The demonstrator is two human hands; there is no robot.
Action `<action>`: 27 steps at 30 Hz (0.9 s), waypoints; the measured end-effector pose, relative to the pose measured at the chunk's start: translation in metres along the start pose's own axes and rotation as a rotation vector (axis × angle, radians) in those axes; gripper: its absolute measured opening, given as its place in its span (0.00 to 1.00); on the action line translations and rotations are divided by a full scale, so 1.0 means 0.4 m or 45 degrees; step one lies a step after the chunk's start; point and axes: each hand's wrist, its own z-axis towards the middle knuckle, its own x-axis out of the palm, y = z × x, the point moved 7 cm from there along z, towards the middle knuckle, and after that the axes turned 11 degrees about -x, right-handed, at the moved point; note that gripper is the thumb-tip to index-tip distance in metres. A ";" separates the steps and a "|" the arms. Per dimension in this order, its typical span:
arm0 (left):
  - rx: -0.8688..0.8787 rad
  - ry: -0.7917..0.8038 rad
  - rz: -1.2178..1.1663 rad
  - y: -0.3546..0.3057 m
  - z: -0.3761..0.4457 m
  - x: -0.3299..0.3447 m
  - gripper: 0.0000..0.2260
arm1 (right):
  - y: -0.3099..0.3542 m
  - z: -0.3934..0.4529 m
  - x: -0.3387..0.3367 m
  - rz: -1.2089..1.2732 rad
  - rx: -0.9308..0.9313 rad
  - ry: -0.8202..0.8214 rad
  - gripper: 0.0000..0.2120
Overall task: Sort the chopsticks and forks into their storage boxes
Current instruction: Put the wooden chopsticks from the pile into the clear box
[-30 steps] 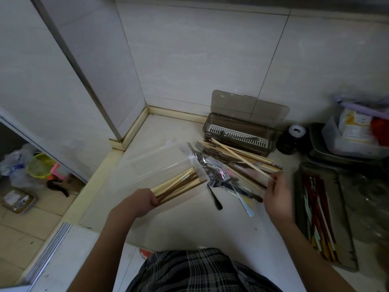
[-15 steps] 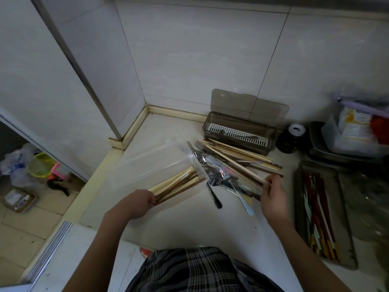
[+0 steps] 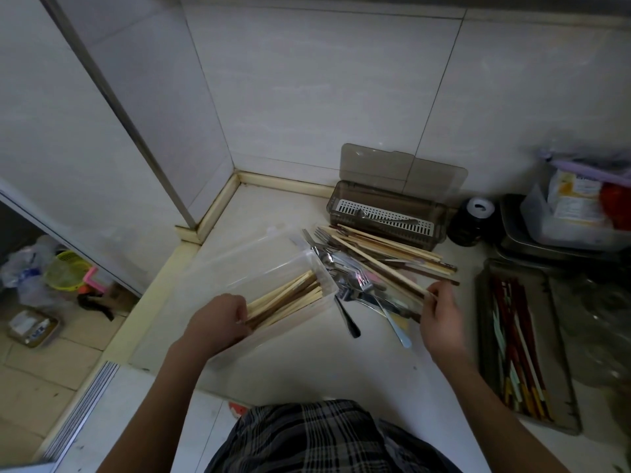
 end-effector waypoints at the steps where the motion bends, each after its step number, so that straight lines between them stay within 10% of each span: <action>1: -0.005 -0.010 0.012 0.004 -0.003 0.000 0.10 | 0.001 -0.001 0.001 -0.004 -0.009 0.002 0.04; 10: 0.012 0.194 -0.112 0.029 -0.016 0.060 0.05 | 0.055 0.022 -0.002 0.090 -0.056 -0.039 0.05; 19: 0.343 -0.761 -0.426 -0.122 -0.124 -0.149 0.12 | 0.143 0.043 0.056 0.162 -0.349 0.139 0.05; 27: 0.485 -0.692 -0.013 -0.210 -0.096 -0.093 0.13 | 0.226 0.052 0.054 0.350 -0.382 0.194 0.06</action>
